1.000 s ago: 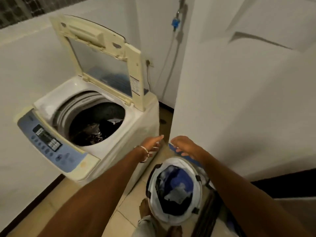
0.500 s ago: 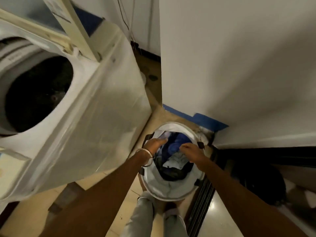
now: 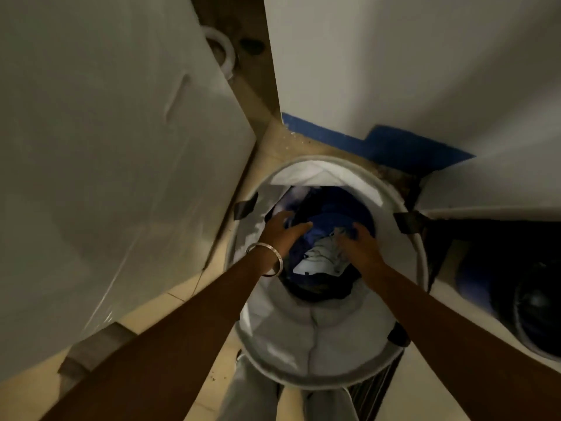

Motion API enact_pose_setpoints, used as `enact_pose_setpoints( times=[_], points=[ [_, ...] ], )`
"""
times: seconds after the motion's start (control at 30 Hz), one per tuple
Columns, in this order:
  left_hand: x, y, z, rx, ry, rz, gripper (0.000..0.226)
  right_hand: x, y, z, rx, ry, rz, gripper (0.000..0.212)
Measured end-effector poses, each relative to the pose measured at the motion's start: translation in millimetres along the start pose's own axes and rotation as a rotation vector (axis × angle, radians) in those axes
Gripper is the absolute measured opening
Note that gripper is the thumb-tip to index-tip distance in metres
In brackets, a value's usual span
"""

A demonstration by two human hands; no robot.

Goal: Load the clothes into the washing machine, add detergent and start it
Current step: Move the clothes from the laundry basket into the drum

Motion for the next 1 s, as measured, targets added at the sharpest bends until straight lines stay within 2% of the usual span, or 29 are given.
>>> enact_pose_setpoints(
  times=[0.07, 0.13, 0.23, 0.37, 0.43, 0.53, 0.63, 0.7, 0.77, 0.87, 0.93, 1.0],
  points=[
    [13, -24, -3, -0.005, -0.040, -0.085, 0.066, -7, -20, -3, -0.027, -0.068, 0.024, 0.067],
    [22, -43, -4, -0.032, -0.103, -0.093, 0.086, -11, -41, -3, -0.086, -0.076, 0.094, 0.071],
    [27, -72, -7, -0.085, -0.187, -0.143, 0.102, -16, -71, -4, -0.142, -0.156, 0.141, 0.061],
    [29, -105, -14, -0.071, -0.226, -0.185, 0.105, -23, -102, -6, -0.198, -0.292, 0.093, 0.059],
    [36, -118, -20, -0.038, -0.197, -0.155, 0.109, -27, -115, -9, -0.217, -0.317, 0.084, 0.071],
    [50, -139, -26, -0.073, -0.191, -0.155, 0.115, -38, -133, -14, -0.209, -0.319, 0.078, 0.093],
    [55, -143, -30, -0.084, -0.197, -0.141, 0.108, -53, -148, -16, -0.222, -0.332, 0.043, 0.086],
    [59, -145, -33, -0.020, -0.229, -0.078, 0.088, -58, -153, -18, -0.133, -0.356, 0.024, 0.086],
    [65, -152, -31, -0.048, -0.255, -0.053, 0.071, -63, -158, -18, -0.050, -0.379, -0.002, 0.088],
    [68, -160, -23, -0.117, -0.405, -0.074, 0.076, -68, -166, -14, -0.081, -0.393, 0.000, 0.081],
    [78, -169, -21, -0.094, -0.310, -0.026, 0.091, -69, -170, -14, -0.108, -0.414, 0.022, 0.077],
    [105, -189, -22, -0.093, -0.025, 0.018, 0.098, -77, -179, -19, -0.027, -0.447, -0.015, 0.077]
  ],
)
Point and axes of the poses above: each hand's wrist, its own y-axis away from the middle knuckle, its own z-axis out of the back of the hand, x = y × z, the point moved 3 cm from there along -y, towards the middle knuckle, and after that the axes turned 3 degrees about y, right-handed, at the moved point
